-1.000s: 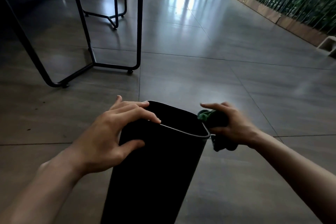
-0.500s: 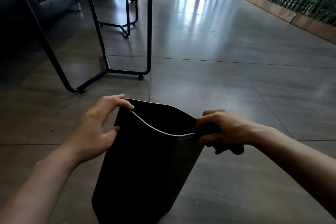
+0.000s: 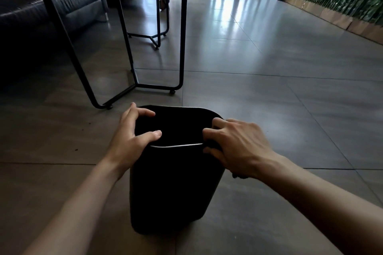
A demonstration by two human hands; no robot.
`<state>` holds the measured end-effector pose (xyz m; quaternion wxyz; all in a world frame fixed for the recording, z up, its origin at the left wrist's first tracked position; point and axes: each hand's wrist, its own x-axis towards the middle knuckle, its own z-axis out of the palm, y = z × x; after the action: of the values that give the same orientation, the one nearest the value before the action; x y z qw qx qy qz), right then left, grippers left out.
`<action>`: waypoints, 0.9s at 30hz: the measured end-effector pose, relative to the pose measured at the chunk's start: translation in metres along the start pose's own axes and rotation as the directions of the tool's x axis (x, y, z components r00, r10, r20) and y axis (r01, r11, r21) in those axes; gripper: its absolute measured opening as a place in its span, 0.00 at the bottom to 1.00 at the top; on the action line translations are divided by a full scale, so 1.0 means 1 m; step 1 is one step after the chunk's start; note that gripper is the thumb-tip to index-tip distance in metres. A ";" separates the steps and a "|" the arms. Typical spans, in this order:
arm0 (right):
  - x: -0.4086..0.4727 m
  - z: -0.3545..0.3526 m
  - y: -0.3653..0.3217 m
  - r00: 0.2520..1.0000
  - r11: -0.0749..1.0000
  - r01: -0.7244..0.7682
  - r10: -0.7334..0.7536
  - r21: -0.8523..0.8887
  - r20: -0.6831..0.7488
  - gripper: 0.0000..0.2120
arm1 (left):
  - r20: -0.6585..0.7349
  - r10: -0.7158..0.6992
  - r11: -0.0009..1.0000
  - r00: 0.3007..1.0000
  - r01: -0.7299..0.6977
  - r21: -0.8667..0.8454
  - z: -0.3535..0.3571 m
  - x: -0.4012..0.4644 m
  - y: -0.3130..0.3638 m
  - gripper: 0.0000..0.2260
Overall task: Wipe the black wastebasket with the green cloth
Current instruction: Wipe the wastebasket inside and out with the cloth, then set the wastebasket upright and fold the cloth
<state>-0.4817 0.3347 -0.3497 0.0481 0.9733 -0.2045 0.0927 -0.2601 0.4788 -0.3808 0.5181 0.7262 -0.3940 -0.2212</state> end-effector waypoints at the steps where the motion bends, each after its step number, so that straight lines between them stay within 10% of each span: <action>1: 0.002 0.001 -0.005 0.999 1.000 -0.021 0.021 -0.021 -0.026 0.11 | -0.021 0.008 1.000 1.000 -0.008 0.010 0.001 0.002 -0.003 0.20; 13: 0.002 0.030 -0.048 0.982 0.981 -0.183 0.185 -0.067 0.025 0.11 | 0.066 0.002 0.796 0.998 -0.042 0.604 0.008 0.003 -0.034 0.44; 22: -0.011 0.026 -0.050 0.969 0.964 -0.239 0.229 0.120 0.089 0.14 | 0.113 -0.149 0.721 0.982 0.030 0.692 0.000 -0.003 -0.038 0.51; 27: -0.006 0.015 -0.026 0.838 0.605 -0.503 0.516 0.618 0.177 0.09 | 0.094 -0.071 0.672 0.993 -0.022 0.740 0.006 -0.004 -0.028 0.47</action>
<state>-0.4740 0.3583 -0.3665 -0.3139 0.8291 -0.4278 0.1763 -0.2573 0.4827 -0.4088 0.1533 0.8650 -0.4690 -0.0909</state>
